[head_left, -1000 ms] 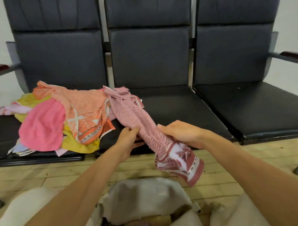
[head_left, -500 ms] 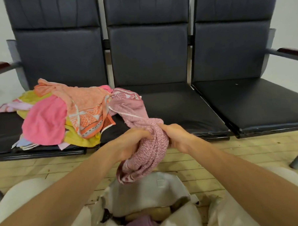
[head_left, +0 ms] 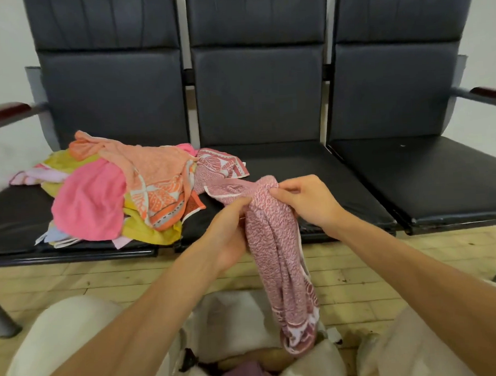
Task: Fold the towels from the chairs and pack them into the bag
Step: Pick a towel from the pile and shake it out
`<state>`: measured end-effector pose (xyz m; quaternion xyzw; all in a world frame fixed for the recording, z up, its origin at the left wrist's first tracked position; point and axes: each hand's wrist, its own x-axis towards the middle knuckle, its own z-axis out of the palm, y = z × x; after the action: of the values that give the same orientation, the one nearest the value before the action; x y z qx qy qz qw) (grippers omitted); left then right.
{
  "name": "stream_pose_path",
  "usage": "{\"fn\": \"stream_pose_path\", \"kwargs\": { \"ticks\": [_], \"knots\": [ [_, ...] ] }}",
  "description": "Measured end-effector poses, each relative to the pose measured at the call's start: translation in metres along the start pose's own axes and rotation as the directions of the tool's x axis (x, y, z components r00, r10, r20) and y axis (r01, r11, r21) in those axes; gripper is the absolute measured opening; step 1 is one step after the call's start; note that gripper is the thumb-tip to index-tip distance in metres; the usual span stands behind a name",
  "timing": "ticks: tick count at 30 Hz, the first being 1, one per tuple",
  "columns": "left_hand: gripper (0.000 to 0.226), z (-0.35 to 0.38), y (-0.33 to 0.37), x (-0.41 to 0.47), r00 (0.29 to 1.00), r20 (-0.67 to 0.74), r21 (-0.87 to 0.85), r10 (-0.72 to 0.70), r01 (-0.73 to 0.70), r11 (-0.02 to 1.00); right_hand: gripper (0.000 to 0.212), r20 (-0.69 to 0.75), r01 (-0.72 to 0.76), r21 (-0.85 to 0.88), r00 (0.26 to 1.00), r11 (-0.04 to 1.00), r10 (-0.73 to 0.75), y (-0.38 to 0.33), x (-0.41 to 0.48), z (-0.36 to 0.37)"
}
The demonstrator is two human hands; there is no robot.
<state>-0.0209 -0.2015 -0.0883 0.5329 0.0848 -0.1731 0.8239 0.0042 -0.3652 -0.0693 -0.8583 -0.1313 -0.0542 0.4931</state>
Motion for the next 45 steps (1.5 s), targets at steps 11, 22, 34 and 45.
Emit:
{"fn": "stream_pose_path", "kwargs": {
  "ticks": [11, 22, 34, 45],
  "knots": [
    [0.048, -0.001, 0.006, -0.011, 0.991, 0.135, -0.132, -0.003, 0.021, 0.991, 0.016, 0.022, -0.203, 0.336, 0.978, 0.92, 0.208, -0.003, -0.017, -0.01],
    [0.039, -0.014, -0.002, -0.018, 0.999, 0.052, 0.337, 0.005, -0.023, 0.941, 0.016, 0.156, -0.168, -0.021, 0.973, 0.985, 0.17, 0.002, -0.027, -0.021],
    [0.034, -0.038, 0.004, -0.017, 0.983, -0.081, 0.47, -0.163, 0.182, 0.864, 0.031, -0.25, -0.139, -0.251, 0.965, 0.958, 0.075, 0.023, -0.019, -0.049],
    [0.073, -0.054, 0.007, -0.022, 0.955, -0.163, 0.464, -0.248, 0.296, 0.835, 0.035, -0.432, -0.286, 0.162, 0.84, 0.944, 0.329, 0.053, -0.014, -0.067]
  ]
}}
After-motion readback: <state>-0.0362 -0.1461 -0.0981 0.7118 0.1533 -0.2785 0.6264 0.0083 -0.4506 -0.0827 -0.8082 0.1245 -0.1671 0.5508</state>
